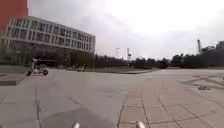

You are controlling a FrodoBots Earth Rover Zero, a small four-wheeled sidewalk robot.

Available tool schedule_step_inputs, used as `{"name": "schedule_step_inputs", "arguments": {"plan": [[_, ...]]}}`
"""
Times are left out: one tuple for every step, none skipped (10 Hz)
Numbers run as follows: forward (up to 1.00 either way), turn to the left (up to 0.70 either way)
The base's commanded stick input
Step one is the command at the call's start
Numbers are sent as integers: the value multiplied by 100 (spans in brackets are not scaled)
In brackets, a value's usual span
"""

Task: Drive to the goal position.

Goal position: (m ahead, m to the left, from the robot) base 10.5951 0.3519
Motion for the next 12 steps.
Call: {"name": "schedule_step_inputs", "arguments": {"plan": [[50,0],[50,0],[50,0],[50,0],[50,0],[50,0],[50,0],[50,0],[50,0],[50,0],[50,1],[50,7]]}}
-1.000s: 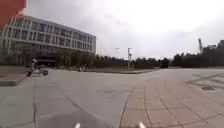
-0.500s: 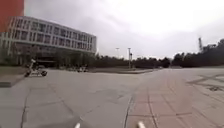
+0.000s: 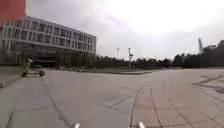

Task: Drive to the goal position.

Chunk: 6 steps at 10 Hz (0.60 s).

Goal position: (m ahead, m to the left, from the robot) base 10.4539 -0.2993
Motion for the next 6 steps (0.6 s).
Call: {"name": "schedule_step_inputs", "arguments": {"plan": [[50,13],[50,18],[50,22],[50,23],[50,23],[50,23]]}}
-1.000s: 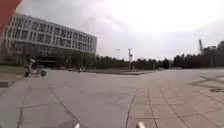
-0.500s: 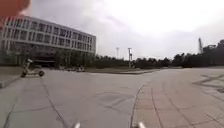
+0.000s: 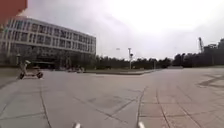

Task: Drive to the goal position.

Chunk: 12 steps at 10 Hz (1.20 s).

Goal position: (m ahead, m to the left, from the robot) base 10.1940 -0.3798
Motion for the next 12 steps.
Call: {"name": "schedule_step_inputs", "arguments": {"plan": [[50,23],[50,23],[50,23],[50,22],[50,21],[50,12],[50,2],[50,0],[50,0],[50,0],[50,0],[50,0]]}}
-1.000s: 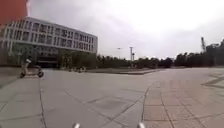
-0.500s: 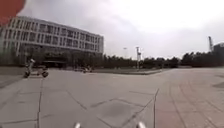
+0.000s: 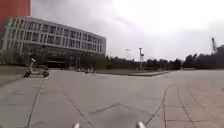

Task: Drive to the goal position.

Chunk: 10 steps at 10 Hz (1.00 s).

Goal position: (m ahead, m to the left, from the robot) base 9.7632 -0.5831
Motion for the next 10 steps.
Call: {"name": "schedule_step_inputs", "arguments": {"plan": [[50,0],[50,0],[50,0],[50,0],[50,0],[50,0],[50,0],[50,0],[50,0],[50,0]]}}
